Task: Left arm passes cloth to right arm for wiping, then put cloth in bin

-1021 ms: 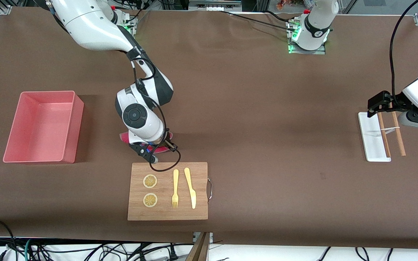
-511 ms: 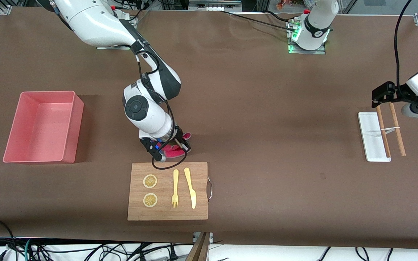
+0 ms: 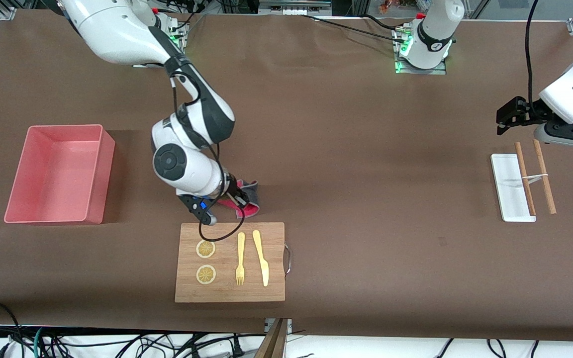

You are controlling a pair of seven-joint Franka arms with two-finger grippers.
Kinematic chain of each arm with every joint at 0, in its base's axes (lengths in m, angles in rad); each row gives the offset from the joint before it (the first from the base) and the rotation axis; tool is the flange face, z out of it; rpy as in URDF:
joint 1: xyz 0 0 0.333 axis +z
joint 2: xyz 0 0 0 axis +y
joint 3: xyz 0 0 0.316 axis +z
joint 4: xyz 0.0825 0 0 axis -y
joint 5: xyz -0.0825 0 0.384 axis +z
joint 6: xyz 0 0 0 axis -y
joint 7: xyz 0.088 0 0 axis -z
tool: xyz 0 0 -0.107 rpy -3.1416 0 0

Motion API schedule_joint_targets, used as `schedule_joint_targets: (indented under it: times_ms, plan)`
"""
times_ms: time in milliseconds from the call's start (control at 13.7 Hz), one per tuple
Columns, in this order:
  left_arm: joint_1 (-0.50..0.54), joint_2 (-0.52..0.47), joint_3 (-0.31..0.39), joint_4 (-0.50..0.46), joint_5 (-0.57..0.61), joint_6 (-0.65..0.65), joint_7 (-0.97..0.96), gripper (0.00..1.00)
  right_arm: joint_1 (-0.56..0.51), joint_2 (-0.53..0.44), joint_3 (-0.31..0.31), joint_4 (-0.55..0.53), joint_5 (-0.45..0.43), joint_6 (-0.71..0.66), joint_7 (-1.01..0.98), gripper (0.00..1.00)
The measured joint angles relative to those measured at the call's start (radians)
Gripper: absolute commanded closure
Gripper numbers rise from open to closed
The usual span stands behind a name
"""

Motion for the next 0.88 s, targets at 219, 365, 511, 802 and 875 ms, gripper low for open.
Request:
schedule_joint_targets:
  times_ms: [219, 365, 511, 802, 875]
  plan:
    - [-0.001, -0.001, 0.000, -0.013, 0.000, 0.016, 0.000, 0.00, -0.060, -0.023, -0.001, -0.002, 0.000, -0.175, -0.160, 1.00]
    - [-0.001, -0.001, 0.000, -0.014, 0.000, 0.017, 0.000, 0.00, -0.094, -0.024, -0.009, -0.013, 0.000, -0.243, -0.251, 1.00]
    - [-0.001, -0.002, 0.003, -0.014, -0.005, 0.017, 0.000, 0.00, -0.119, -0.023, -0.028, -0.048, -0.001, -0.270, -0.336, 1.00]
    - [0.002, -0.002, 0.019, -0.015, -0.032, 0.017, 0.001, 0.00, -0.134, -0.020, -0.116, -0.126, -0.001, -0.274, -0.529, 1.00]
    - [0.002, -0.002, 0.019, -0.015, -0.032, 0.017, 0.001, 0.00, -0.135, -0.020, -0.147, -0.139, -0.001, -0.274, -0.588, 1.00]
